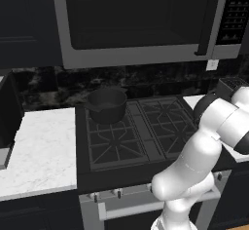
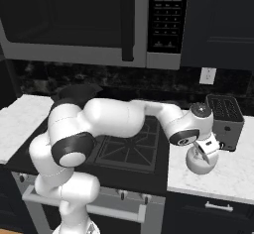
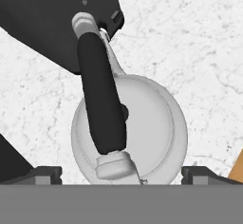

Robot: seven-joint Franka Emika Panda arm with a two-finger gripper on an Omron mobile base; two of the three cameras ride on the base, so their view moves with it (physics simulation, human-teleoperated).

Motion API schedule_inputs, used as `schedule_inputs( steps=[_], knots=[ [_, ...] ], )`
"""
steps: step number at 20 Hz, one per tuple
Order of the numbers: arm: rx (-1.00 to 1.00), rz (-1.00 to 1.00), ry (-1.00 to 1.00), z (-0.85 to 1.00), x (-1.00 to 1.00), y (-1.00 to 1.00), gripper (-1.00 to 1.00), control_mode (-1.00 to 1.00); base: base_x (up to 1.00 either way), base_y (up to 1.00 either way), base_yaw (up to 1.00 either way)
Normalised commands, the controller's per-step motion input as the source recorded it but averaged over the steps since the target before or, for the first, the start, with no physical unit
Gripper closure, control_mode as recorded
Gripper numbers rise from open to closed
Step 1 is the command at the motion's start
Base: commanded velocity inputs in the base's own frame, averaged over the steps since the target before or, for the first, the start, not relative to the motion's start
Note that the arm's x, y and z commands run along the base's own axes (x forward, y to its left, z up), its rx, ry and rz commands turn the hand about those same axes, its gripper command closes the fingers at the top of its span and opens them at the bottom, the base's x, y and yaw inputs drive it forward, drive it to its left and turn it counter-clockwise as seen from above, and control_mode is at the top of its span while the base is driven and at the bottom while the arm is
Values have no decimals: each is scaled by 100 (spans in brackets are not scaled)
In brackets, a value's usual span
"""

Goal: Pick the kettle from the counter and place it on a stove burner. Then turn the burner on.

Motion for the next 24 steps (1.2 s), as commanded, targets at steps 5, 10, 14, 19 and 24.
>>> schedule_inputs(
  steps=[5, 10, 14, 19, 24],
  knots=[
    [0, 0, 0, 18, -16, 1, -100, -100, 0, 0, 0],
    [0, 0, 0, 28, -4, -5, -100, -100, 0, 0, 0],
    [0, 0, 0, 20, 0, -2, -100, -100, 0, 0, 0],
    [0, 0, 9, 3, 0, -30, -100, -100, 0, 0, 0],
    [0, 0, 8, 0, 10, -31, -100, -100, 0, 0, 0]
  ],
)
